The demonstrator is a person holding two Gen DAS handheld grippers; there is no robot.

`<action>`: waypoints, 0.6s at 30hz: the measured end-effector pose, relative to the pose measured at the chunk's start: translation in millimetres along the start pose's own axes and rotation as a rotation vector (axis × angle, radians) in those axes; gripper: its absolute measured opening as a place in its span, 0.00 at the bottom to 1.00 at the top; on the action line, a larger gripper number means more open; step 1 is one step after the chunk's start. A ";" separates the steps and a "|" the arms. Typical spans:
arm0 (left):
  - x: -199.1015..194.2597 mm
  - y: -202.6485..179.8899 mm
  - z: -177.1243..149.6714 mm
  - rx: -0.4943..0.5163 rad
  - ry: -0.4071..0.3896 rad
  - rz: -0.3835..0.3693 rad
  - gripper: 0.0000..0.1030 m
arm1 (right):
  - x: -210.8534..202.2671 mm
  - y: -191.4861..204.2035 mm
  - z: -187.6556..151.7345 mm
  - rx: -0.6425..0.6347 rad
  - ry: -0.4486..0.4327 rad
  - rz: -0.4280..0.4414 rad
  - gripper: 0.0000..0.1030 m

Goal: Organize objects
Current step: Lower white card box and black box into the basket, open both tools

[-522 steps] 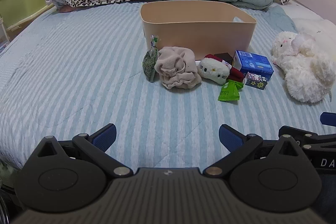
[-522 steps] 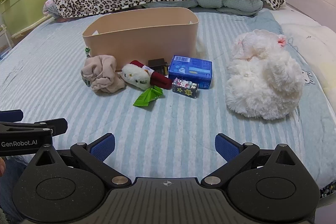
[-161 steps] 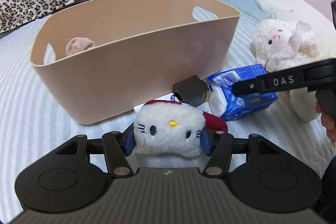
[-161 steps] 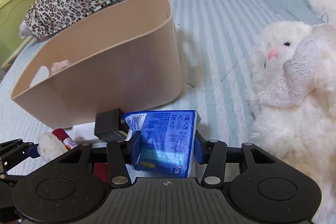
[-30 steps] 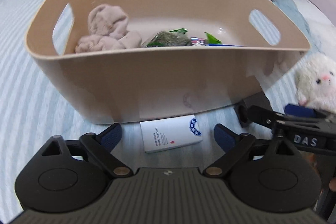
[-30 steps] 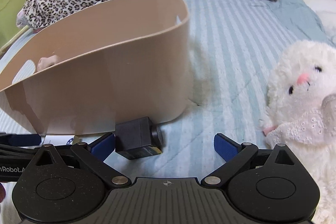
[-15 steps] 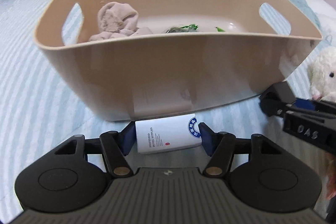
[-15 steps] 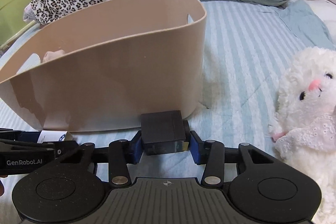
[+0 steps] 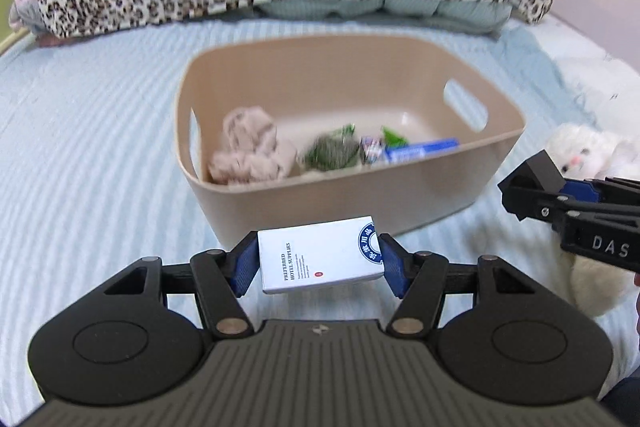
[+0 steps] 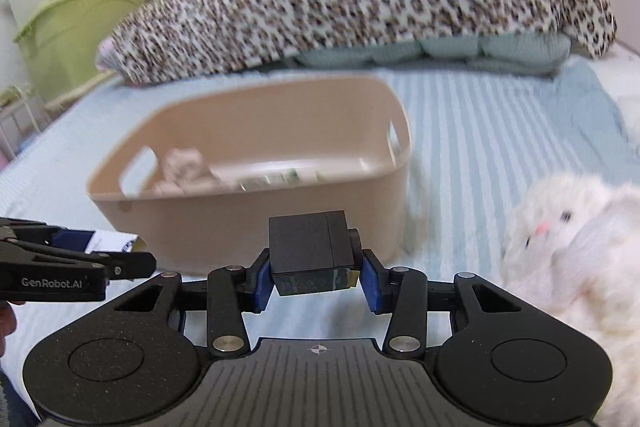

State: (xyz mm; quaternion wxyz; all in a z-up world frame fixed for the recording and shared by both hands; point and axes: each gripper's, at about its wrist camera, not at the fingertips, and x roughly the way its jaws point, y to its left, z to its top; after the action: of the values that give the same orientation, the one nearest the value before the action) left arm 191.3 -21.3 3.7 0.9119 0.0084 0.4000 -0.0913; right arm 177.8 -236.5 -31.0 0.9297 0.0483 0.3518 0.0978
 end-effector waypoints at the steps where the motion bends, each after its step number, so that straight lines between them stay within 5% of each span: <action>1: -3.9 0.0 5.1 -0.002 -0.011 -0.002 0.62 | -6.3 1.5 5.2 -0.002 -0.017 0.006 0.40; 10: -27.6 -0.1 47.5 0.011 -0.137 0.020 0.62 | -30.1 11.4 58.3 -0.002 -0.165 0.023 0.40; 18: 14.5 6.4 91.5 0.012 -0.113 0.086 0.62 | 2.1 12.5 95.0 0.063 -0.152 -0.005 0.40</action>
State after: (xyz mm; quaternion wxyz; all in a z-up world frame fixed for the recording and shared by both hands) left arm 268.6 -25.4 55.0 0.9361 0.0258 0.3465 -0.0545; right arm 240.6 -225.8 40.7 0.9519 0.0838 0.2834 0.0807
